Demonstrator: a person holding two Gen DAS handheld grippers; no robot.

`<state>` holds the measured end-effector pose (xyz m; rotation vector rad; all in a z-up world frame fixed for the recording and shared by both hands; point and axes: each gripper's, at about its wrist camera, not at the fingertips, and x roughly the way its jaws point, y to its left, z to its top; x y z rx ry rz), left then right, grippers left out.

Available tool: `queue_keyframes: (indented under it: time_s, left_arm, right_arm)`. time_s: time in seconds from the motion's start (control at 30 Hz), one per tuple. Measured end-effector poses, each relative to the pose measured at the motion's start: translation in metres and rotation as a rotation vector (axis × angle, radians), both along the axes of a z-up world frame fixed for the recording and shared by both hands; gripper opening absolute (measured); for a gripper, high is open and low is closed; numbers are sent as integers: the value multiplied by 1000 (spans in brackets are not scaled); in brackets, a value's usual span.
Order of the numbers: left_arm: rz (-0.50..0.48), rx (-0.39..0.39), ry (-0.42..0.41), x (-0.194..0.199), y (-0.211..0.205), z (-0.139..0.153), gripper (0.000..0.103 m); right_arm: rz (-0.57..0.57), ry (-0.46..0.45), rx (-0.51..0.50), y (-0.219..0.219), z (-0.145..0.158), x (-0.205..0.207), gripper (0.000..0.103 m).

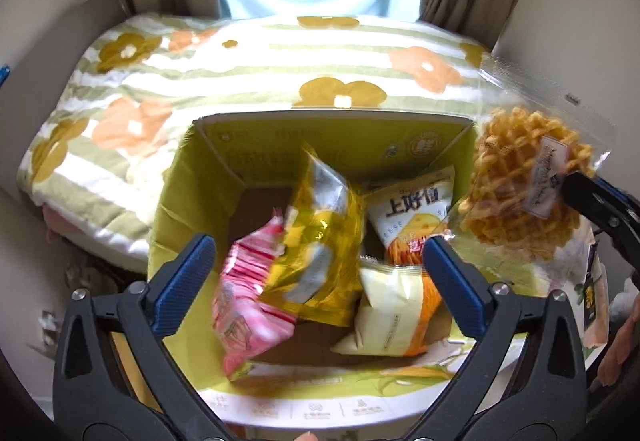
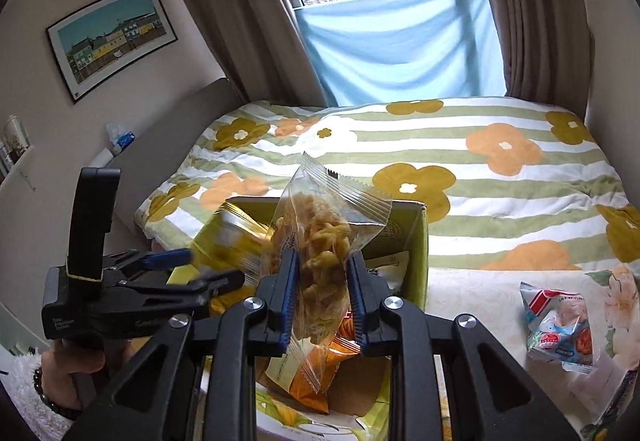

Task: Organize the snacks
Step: 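Carry both packets over the box and open both tools to release them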

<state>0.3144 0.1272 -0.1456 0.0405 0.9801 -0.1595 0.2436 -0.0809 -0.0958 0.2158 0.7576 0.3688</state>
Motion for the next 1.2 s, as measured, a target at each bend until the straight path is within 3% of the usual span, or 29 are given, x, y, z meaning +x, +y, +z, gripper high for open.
queue_keyframes:
  time_s: [0.33, 0.6, 0.63, 0.67, 0.7, 0.73, 0.97, 1.2]
  left_arm:
    - [23, -31, 1, -15, 19, 3, 103]
    - [60, -50, 0, -17, 29, 7, 103]
    - [62, -51, -2, -18, 29, 8, 103]
    - [64, -51, -2, -18, 28, 8, 103]
    - [64, -50, -2, -19, 28, 8, 103]
    - [63, -47, -3, -20, 26, 9, 103]
    - [58, -34, 0, -28, 21, 10, 103]
    - [37, -43, -14, -35, 22, 15, 103]
  right_arm:
    - [23, 69, -24, 12, -15, 12, 22]
    - [45, 149, 28, 13, -19, 34, 24]
    - [45, 169, 12, 14, -21, 37, 27]
    - [38, 180, -15, 15, -22, 39, 48]
    - [29, 180, -40, 16, -23, 39, 86]
    - [20, 161, -63, 15, -22, 36, 102]
    - [73, 74, -180, 21, -19, 16, 103]
    - [78, 68, -205, 26, -11, 7, 103]
